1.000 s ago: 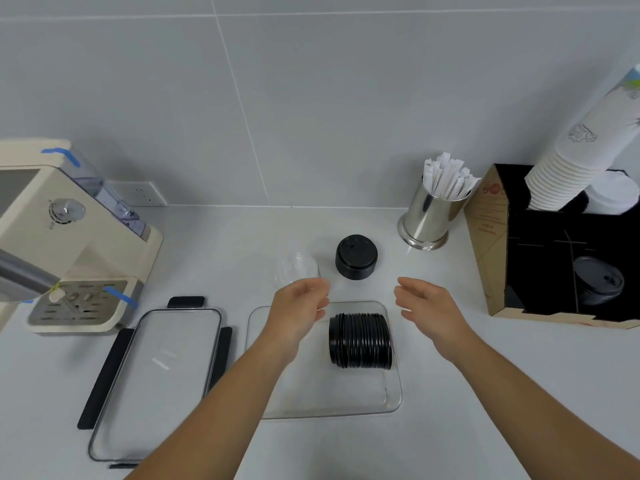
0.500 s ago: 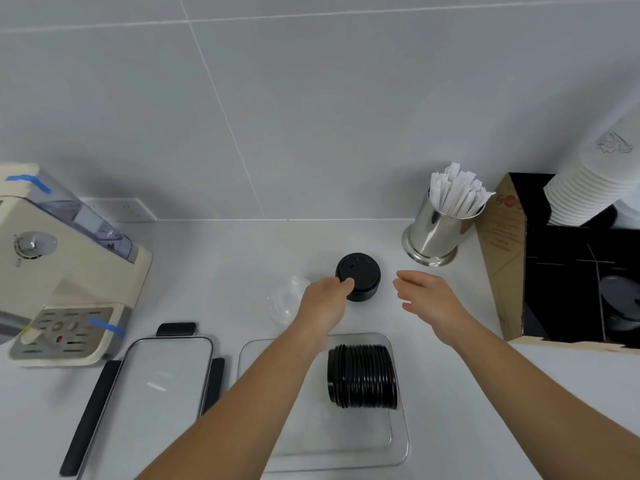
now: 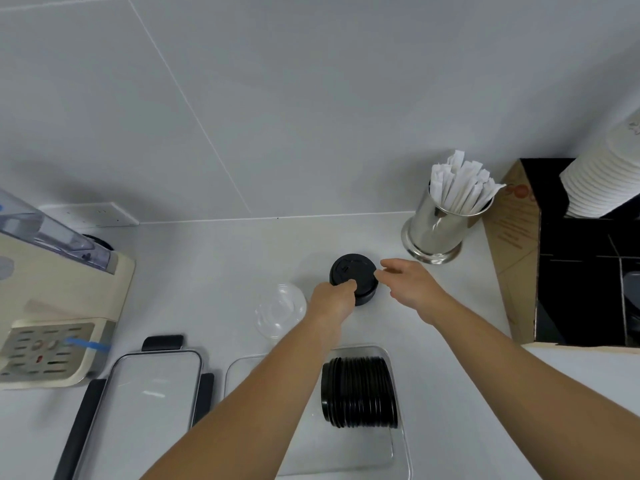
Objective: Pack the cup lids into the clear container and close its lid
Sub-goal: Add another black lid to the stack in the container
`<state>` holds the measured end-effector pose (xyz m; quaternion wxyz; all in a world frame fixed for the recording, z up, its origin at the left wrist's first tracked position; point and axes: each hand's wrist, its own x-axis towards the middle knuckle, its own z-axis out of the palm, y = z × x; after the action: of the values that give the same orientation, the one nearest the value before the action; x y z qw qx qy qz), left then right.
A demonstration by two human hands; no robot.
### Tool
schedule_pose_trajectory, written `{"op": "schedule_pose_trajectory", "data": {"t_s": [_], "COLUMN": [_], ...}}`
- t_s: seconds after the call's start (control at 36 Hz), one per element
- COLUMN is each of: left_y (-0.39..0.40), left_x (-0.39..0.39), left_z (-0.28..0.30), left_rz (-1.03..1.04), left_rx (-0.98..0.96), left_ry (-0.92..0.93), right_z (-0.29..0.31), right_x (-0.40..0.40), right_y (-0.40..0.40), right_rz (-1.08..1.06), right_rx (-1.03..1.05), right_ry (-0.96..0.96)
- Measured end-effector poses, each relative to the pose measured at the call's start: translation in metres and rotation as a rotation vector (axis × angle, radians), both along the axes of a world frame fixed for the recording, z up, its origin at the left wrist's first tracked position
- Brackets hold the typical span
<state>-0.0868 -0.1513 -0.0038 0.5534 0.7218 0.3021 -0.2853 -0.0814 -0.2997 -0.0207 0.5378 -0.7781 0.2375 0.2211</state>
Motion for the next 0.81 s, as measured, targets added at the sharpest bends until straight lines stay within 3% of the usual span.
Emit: {"op": "schedule_pose_trajectory", "data": {"t_s": [0.81], "left_y": [-0.006], "left_x": [0.000], "left_z": [-0.008], "left_rz": [0.096], "left_rx": [-0.016], "left_ry": [-0.034], "right_z": [-0.009], "right_x": [0.006], "right_y": [0.000], "right_rz": [-0.091], "right_rx": [0.198], "right_ry": [0.041]}}
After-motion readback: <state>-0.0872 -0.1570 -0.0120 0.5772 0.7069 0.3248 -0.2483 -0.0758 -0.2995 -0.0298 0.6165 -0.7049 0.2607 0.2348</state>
